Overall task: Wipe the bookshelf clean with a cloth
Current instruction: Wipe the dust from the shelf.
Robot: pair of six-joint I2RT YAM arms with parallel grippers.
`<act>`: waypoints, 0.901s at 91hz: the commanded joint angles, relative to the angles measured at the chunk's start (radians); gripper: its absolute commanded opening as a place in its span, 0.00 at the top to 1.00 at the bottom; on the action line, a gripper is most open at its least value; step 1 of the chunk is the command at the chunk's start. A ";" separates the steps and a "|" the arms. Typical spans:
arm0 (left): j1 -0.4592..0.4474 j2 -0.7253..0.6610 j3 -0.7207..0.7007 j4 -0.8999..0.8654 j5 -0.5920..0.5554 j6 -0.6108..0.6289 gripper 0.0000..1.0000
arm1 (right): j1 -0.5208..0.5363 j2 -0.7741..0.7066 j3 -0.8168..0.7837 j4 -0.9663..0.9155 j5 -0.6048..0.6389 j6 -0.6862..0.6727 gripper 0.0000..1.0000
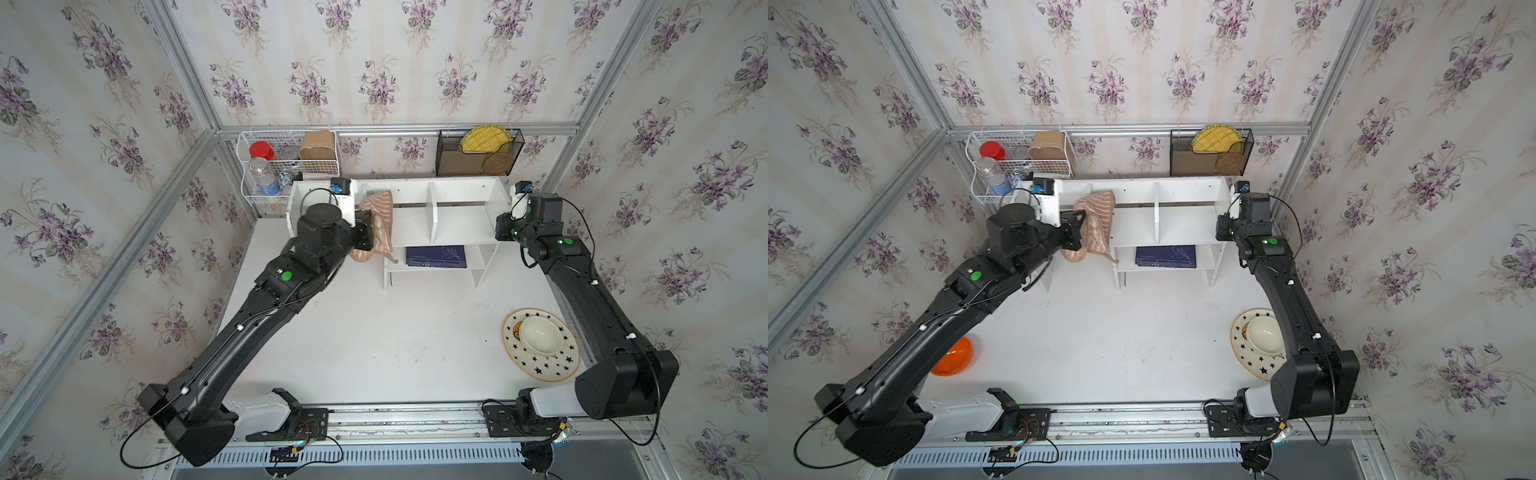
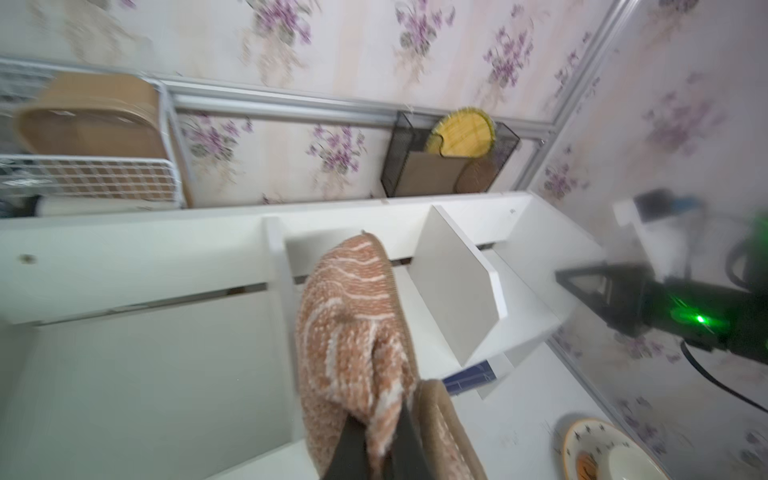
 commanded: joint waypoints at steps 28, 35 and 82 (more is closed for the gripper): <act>0.329 0.095 -0.133 0.060 0.185 -0.070 1.00 | 0.002 0.007 -0.021 0.001 -0.146 0.190 1.00; 0.326 0.124 -0.166 0.111 0.263 -0.097 1.00 | 0.002 0.006 -0.034 0.005 -0.151 0.195 1.00; 0.145 0.323 0.076 -0.025 0.086 -0.075 1.00 | 0.003 0.007 -0.041 0.006 -0.161 0.190 1.00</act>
